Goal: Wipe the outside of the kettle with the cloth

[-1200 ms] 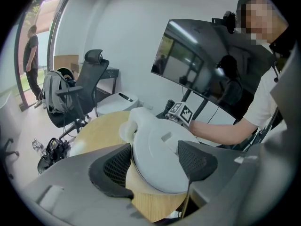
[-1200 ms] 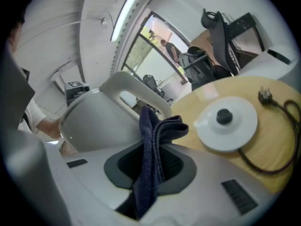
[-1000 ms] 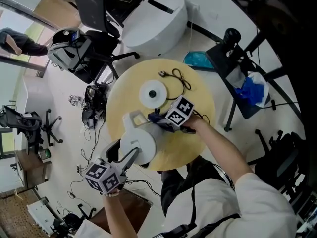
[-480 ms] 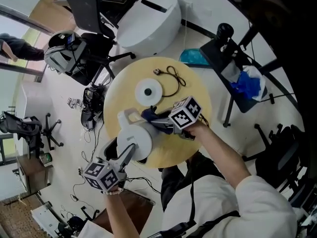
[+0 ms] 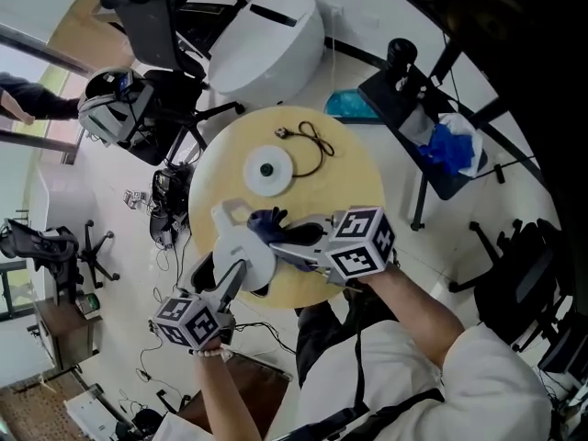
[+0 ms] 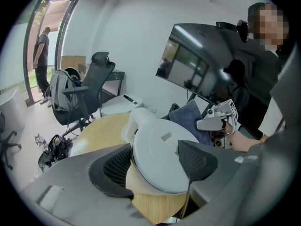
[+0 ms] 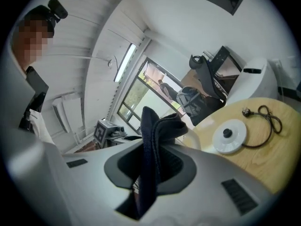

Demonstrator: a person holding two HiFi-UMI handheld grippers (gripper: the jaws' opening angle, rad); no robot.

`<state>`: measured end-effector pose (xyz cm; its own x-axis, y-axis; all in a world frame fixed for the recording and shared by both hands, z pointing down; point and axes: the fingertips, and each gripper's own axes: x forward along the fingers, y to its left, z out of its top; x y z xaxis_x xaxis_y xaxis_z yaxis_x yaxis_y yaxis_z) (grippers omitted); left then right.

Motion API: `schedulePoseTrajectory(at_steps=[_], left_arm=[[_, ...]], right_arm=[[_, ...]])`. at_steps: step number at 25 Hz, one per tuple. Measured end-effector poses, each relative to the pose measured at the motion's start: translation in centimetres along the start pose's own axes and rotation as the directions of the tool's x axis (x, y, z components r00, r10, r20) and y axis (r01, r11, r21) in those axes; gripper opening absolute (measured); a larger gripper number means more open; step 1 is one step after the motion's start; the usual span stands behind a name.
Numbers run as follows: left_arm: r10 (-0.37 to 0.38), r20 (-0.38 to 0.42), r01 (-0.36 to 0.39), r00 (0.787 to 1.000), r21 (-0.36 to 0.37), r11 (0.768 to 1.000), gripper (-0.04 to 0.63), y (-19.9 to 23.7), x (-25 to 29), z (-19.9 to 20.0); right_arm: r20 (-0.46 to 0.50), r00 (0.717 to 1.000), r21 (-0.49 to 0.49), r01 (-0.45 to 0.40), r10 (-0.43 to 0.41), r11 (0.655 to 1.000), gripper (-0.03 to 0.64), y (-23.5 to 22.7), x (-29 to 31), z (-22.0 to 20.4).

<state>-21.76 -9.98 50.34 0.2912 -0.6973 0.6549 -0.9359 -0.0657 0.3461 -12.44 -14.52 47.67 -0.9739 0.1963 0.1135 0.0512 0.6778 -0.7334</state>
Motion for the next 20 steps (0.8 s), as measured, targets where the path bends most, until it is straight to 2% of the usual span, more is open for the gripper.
schedulePoseTrajectory(at_steps=[3,8,14,20], left_arm=[[0.024,0.007,-0.024,1.0,-0.01,1.0,0.318,-0.1,0.0,0.0],[0.069,0.038,-0.067,0.997,-0.042,0.997,0.314,-0.1,0.0,0.4],[0.148,0.085,-0.138,0.985,-0.107,0.985,0.311,-0.4,0.1,0.4],[0.24,0.121,-0.214,0.963,-0.196,0.957,0.311,-0.5,0.0,0.0]], right_arm=[[0.049,0.997,0.069,0.047,-0.051,0.996,0.064,-1.1,-0.4,-1.2],[0.042,0.988,0.197,0.141,-0.152,0.97,0.064,-5.2,-0.5,-5.7],[-0.029,0.959,0.319,0.277,-0.283,0.906,0.064,-12.2,-0.1,-11.4],[-0.105,0.919,0.385,0.39,-0.38,0.837,0.064,-17.0,0.3,-15.0]])
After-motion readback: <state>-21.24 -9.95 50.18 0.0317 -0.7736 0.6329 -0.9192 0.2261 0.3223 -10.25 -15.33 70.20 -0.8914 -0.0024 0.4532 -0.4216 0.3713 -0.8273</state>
